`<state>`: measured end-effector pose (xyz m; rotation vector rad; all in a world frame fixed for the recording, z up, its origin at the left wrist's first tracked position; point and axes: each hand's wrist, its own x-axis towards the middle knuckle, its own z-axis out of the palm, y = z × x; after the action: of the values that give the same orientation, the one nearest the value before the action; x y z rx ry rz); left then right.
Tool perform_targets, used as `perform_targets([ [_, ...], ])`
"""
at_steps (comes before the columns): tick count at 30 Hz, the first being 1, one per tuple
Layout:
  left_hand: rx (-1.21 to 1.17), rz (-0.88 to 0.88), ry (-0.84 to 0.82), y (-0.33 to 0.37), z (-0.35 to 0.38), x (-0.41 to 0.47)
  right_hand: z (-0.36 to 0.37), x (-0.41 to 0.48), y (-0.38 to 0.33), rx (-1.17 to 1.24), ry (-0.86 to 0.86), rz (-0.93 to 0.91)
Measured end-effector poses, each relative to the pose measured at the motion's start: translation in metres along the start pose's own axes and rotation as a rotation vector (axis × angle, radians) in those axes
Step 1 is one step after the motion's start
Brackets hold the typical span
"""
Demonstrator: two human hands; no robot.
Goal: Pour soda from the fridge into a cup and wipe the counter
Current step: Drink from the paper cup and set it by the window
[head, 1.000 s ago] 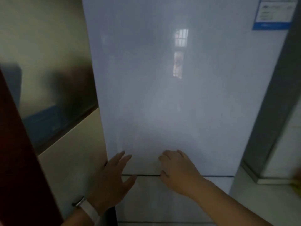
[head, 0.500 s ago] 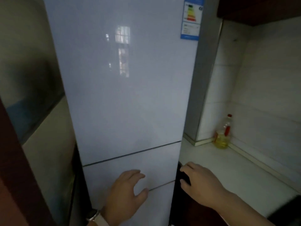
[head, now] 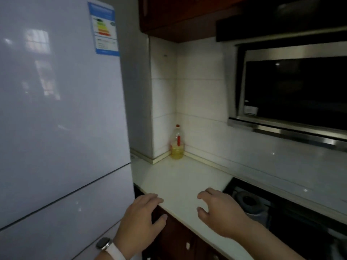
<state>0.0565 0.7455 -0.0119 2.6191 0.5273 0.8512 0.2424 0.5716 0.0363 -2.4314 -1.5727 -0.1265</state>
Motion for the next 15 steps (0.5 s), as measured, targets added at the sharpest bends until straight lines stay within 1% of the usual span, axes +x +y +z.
perform_targets([
  [3, 0.035, 0.116, -0.103, 0.048, 0.040, 0.013, -0.015, -0.052, 0.050, -0.006, -0.016, 0.112],
  [8, -0.090, 0.235, -0.218, 0.148, 0.105, 0.021, -0.031, -0.157, 0.143, -0.021, -0.012, 0.308],
  [12, -0.084, 0.337, -0.262, 0.237, 0.150, 0.021, -0.046, -0.247, 0.207, 0.022, 0.002, 0.482],
  [15, -0.131, 0.369, -0.285, 0.303, 0.186, 0.020, -0.061, -0.311, 0.244, 0.023, 0.036, 0.589],
])
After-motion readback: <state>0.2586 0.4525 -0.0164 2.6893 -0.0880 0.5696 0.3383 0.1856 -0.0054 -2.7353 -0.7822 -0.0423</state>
